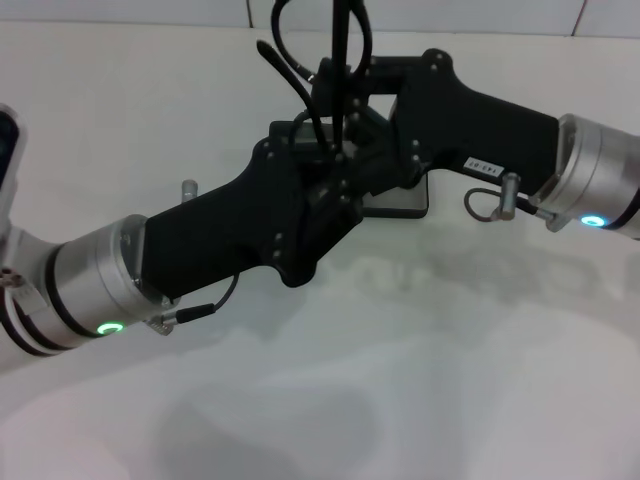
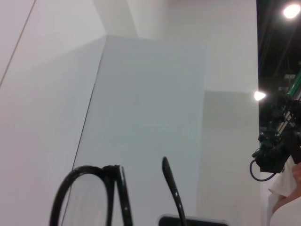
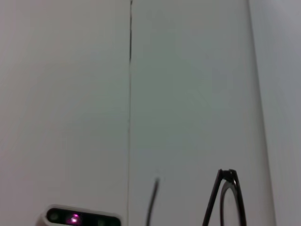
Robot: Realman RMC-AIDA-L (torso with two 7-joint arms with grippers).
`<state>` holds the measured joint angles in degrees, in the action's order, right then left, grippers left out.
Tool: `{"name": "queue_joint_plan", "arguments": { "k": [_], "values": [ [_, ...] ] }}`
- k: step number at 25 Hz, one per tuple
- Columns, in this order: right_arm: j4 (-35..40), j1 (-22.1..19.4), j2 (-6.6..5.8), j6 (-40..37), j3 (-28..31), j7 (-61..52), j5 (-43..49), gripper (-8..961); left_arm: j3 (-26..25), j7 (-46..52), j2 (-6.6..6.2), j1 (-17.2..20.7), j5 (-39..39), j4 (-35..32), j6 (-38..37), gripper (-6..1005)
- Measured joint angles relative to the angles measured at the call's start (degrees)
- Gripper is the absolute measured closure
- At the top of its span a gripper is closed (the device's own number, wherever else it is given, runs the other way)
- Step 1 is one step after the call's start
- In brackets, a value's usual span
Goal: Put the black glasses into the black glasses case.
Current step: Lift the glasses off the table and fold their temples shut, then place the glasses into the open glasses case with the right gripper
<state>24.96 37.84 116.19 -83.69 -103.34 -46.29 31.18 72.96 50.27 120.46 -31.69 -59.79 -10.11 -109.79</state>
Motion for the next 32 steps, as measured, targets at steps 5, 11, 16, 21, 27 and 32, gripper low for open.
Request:
{"name": "queue_joint_plan", "arguments": {
  "k": [5,11,16,21,27,32],
  "values": [
    [0.28,0.22,0.0,0.6,-1.05,0.03,0.0,814,-0.01,0.1,0.04,-0.02,0.16,0.07,0.52,929],
    [0.9,0.65,0.0,2.1,-2.68,0.06,0.41,813,-0.01,0.17,-0.01,0.01,0.19,0.09,0.89,929],
    [0.97,0.96,0.0,2.22,-2.78,0.07,1.64,813,-0.02,0.18,-0.04,0.04,0.21,0.1,0.93,929],
    [0.97,0.99,0.0,2.35,-2.81,0.07,1.9,812,-0.01,0.19,-0.05,0.05,0.43,0.1,1.39,929],
    [0.98,0.86,-0.04,3.33,-2.3,0.23,1.94,811,0.16,0.19,-0.12,0.05,0.47,0.09,1.67,928],
    [0.98,1.04,-0.4,4.5,-1.99,0.31,1.89,811,0.31,0.19,-0.19,0.05,0.47,0.1,1.69,928]
  ]
}}
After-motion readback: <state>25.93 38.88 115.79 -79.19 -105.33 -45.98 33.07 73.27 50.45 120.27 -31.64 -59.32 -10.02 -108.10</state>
